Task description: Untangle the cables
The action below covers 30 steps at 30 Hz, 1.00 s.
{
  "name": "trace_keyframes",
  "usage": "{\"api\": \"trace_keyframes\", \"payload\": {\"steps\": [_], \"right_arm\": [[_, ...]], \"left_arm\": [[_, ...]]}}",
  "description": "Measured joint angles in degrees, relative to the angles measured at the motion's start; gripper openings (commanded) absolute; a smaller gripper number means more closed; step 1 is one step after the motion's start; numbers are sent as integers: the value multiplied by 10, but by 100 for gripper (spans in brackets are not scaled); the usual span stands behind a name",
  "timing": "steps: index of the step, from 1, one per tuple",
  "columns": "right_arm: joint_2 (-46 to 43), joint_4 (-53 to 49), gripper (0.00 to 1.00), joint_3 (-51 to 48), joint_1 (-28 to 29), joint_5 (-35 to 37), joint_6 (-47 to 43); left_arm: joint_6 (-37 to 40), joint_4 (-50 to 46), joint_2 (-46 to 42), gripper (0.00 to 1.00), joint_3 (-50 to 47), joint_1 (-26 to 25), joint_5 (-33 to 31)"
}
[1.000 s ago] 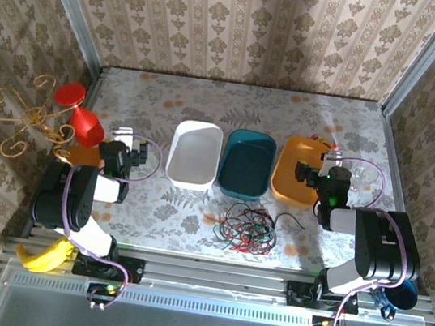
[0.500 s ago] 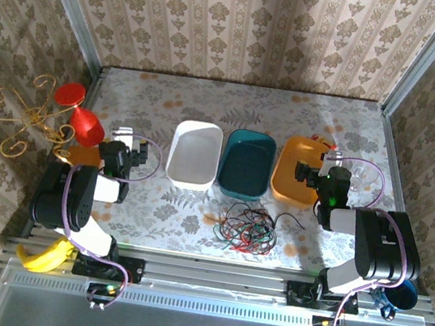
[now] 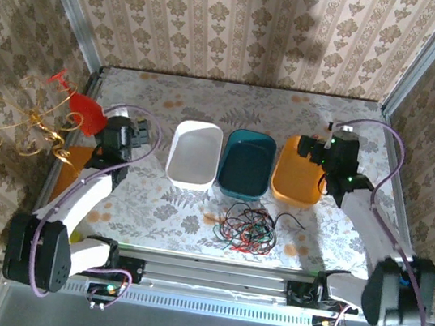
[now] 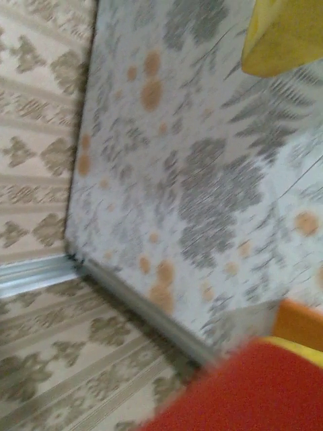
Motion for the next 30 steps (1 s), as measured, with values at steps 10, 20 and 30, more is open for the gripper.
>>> {"api": "trace_keyframes", "payload": {"steps": [10, 20, 30], "right_arm": [[-123, -206, 64, -43, 312, -20, 68], [3, -215, 56, -53, 377, -63, 82], [69, -206, 17, -49, 377, -70, 73]], "left_arm": [[-184, -60, 19, 100, -73, -368, -29], [-179, -50, 80, 100, -44, -453, -29], [-102, -49, 62, 100, -44, -522, -2]]}}
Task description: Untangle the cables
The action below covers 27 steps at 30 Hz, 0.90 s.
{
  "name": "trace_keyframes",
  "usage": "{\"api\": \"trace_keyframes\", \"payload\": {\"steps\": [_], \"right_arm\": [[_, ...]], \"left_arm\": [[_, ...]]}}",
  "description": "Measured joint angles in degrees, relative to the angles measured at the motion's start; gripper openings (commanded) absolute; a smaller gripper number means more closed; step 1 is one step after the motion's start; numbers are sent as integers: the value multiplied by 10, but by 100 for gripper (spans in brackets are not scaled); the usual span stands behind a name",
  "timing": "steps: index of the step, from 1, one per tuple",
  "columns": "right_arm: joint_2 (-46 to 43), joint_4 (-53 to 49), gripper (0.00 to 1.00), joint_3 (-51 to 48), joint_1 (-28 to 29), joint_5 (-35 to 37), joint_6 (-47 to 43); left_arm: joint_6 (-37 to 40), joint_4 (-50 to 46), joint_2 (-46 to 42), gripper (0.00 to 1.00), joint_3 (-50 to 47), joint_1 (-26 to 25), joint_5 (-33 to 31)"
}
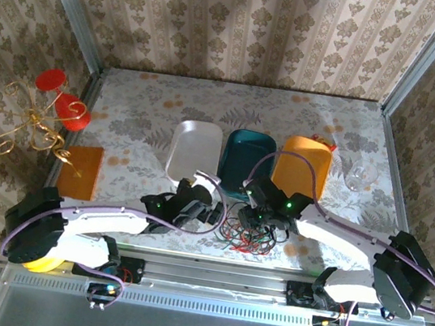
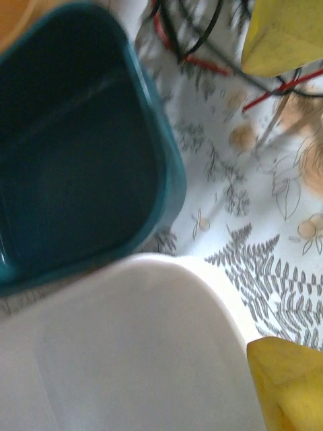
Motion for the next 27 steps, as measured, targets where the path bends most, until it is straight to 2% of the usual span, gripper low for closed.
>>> {"api": "trace_keyframes", "payload": {"steps": [1, 3, 8, 12, 21, 27], "right_arm": [[5, -1, 10, 3, 0, -1, -4], [10, -3, 5, 12, 0, -1, -5], [-6, -16, 4, 55, 0, 6, -14], [-41, -16, 2, 81, 0, 10, -14], [-96, -22, 0, 103, -16, 16, 10], [-170, -25, 0, 149, -51, 38, 33]], "left_arm": [[12, 0, -5, 100, 0, -6, 9], [30, -1, -11, 100, 0, -15, 32], [83, 10, -13, 100, 0, -29, 105], [120, 50, 17, 100, 0, -31, 142], [160, 113, 135, 100, 34, -27, 177], [158, 156, 159, 92, 35, -6, 183]]}}
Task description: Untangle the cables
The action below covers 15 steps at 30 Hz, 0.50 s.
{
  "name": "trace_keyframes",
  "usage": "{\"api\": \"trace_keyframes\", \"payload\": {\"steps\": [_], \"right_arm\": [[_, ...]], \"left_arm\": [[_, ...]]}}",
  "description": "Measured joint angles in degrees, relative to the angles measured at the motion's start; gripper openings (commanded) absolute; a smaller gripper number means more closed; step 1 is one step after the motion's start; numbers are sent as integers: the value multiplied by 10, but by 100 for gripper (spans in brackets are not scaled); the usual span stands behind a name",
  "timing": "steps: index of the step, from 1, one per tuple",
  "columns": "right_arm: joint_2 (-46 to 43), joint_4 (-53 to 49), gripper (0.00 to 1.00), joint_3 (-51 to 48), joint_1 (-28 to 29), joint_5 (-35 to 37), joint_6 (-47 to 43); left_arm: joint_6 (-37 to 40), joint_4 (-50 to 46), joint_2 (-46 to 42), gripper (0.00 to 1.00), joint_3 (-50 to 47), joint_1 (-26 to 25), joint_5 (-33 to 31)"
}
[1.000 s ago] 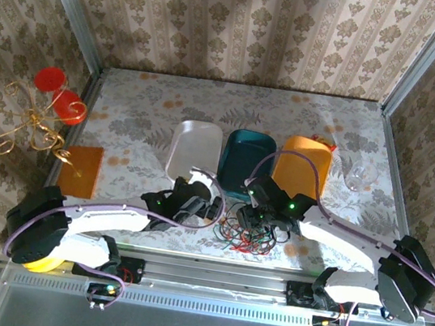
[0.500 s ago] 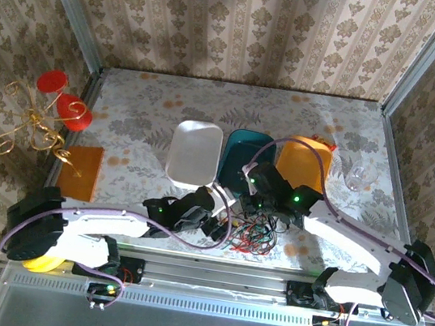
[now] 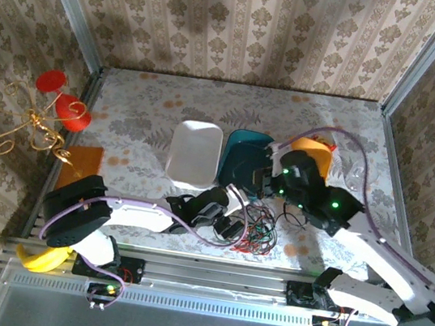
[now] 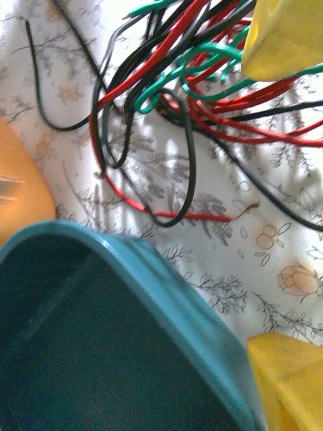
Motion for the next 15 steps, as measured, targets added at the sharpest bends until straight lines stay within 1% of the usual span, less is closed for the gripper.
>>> {"api": "trace_keyframes", "payload": {"steps": [4, 7, 9, 13, 15], "right_arm": [[-54, 0, 0, 25, -34, 20, 21], [-78, 0, 0, 39, -55, 31, 31], [-85, -1, 0, 51, -66, 37, 33], [-84, -13, 0, 82, -99, 63, 30], [-77, -19, 0, 90, -123, 72, 27]], "left_arm": [[-7, 22, 4, 88, -2, 6, -1], [-10, 28, 4, 88, -5, 6, -3], [-11, 30, 4, 90, -7, 6, -9], [-20, 34, 4, 99, -11, 6, -28], [-27, 35, 4, 100, -12, 7, -35]]}}
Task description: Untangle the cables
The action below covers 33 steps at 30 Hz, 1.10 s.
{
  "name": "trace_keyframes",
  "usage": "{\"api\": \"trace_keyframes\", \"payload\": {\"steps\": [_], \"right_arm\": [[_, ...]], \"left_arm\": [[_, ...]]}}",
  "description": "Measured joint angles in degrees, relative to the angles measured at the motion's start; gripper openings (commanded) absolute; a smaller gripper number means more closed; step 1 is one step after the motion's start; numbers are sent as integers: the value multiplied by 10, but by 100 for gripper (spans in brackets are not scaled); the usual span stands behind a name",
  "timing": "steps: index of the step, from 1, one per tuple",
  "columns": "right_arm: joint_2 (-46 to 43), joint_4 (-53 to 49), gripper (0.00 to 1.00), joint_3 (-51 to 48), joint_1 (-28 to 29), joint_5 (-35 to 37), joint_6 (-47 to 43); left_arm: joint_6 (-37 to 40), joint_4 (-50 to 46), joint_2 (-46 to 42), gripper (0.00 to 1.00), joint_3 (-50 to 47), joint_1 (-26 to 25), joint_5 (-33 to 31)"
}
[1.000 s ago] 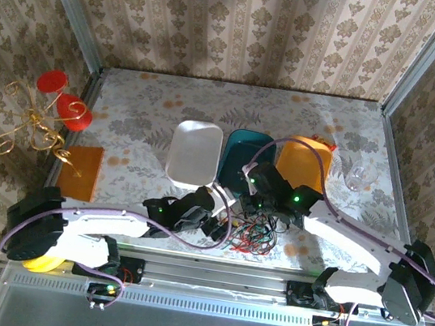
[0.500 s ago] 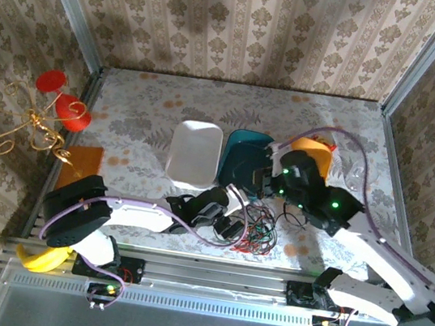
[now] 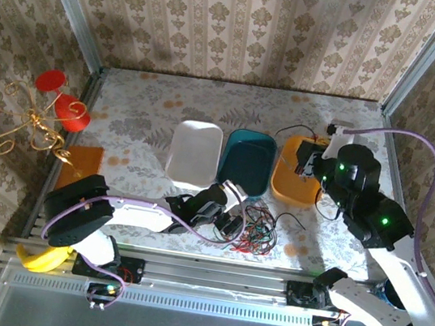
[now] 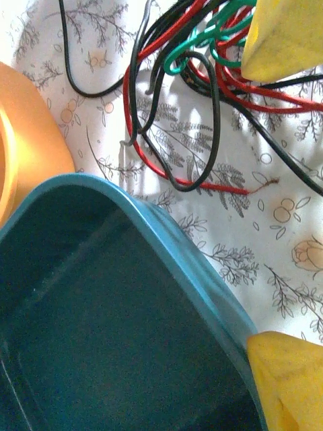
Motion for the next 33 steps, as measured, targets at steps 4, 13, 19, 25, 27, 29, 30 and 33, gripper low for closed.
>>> {"api": "trace_keyframes", "payload": {"steps": [4, 13, 19, 25, 27, 29, 30, 33], "right_arm": [[33, -6, 0, -1, -59, 2, -4], [158, 55, 0, -95, -183, -69, -1], [238, 99, 23, -139, -190, -86, 18], [253, 106, 79, -167, -191, -85, 53], [246, 106, 82, -170, -191, -85, 59], [229, 103, 82, -174, -190, -83, 63], [217, 101, 81, -177, -191, -83, 64], [171, 92, 77, -195, -190, -95, 63]], "left_arm": [[-13, -2, -2, 100, 0, 3, -17], [-39, -35, -28, 100, 6, 2, -72], [-40, -57, -28, 100, 22, -11, -90], [-40, -62, -30, 100, 30, -17, -90], [-40, -65, -35, 100, 30, -17, -90], [-40, -66, -40, 100, 31, -17, -89], [-40, -67, -40, 100, 32, -17, -87], [-38, -70, -40, 100, 34, -17, -82]]}}
